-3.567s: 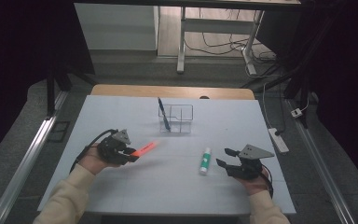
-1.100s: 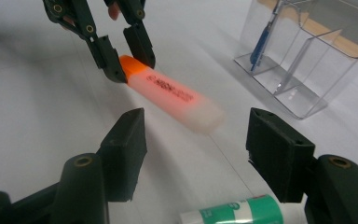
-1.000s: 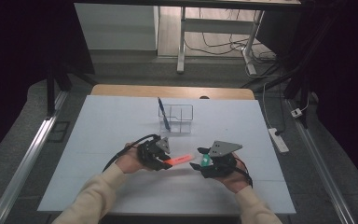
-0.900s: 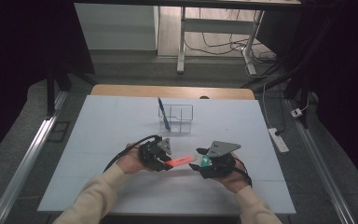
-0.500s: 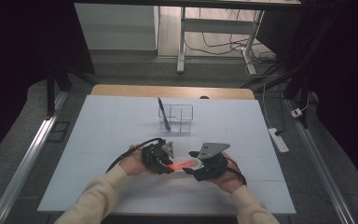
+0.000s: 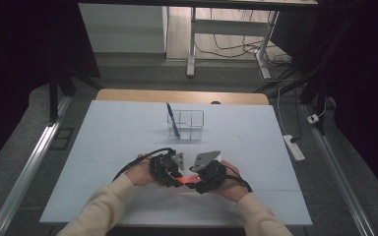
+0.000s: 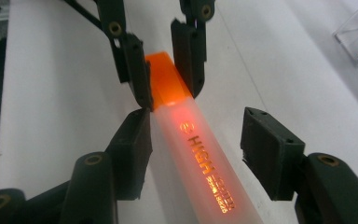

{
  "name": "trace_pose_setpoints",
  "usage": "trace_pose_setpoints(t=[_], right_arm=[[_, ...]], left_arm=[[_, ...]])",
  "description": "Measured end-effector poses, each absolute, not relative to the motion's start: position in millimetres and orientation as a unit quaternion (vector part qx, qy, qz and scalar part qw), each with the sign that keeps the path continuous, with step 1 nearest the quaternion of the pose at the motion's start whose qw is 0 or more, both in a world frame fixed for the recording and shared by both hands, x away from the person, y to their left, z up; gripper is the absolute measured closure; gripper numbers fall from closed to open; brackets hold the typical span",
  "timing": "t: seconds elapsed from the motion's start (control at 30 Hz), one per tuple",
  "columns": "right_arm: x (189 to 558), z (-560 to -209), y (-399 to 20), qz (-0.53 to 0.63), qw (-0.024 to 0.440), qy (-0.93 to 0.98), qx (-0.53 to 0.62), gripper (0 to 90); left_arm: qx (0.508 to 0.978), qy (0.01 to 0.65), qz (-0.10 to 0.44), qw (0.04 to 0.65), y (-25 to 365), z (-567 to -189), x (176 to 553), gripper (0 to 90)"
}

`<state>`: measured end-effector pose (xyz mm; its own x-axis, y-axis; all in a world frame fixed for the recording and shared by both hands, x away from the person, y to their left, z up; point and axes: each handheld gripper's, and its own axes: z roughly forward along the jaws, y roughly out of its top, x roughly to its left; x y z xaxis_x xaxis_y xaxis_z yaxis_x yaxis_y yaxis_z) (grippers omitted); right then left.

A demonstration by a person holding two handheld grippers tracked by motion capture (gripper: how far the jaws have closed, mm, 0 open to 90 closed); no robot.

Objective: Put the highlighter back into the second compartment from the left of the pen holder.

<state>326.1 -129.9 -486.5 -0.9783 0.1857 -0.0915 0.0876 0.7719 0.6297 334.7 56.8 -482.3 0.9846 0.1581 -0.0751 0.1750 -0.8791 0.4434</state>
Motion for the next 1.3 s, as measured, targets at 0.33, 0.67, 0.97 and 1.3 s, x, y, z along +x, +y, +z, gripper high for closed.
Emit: trace_pose_setpoints(t=[0.33, 0.67, 0.97, 1.3], right_arm=[[322, -492, -122, 0.304, 0.066, 0.95, 0.035, 57.3], [318, -493, -119, 0.3, 0.064, 0.952, 0.002, 64.3], [320, -492, -123, 0.306, 0.066, 0.95, 0.017, 65.7], [325, -489, -130, 0.33, 0.085, 0.939, 0.049, 65.7]], left_arm=[[0.966, 0.071, -0.033, 0.245, 60, -477, 334, 66.5], [0.958, 0.062, -0.047, 0.276, 70, -470, 334, 65.9], [0.943, 0.104, -0.007, 0.316, 80, -466, 335, 47.5], [0.917, 0.17, 0.033, 0.359, 98, -461, 338, 31.2]])
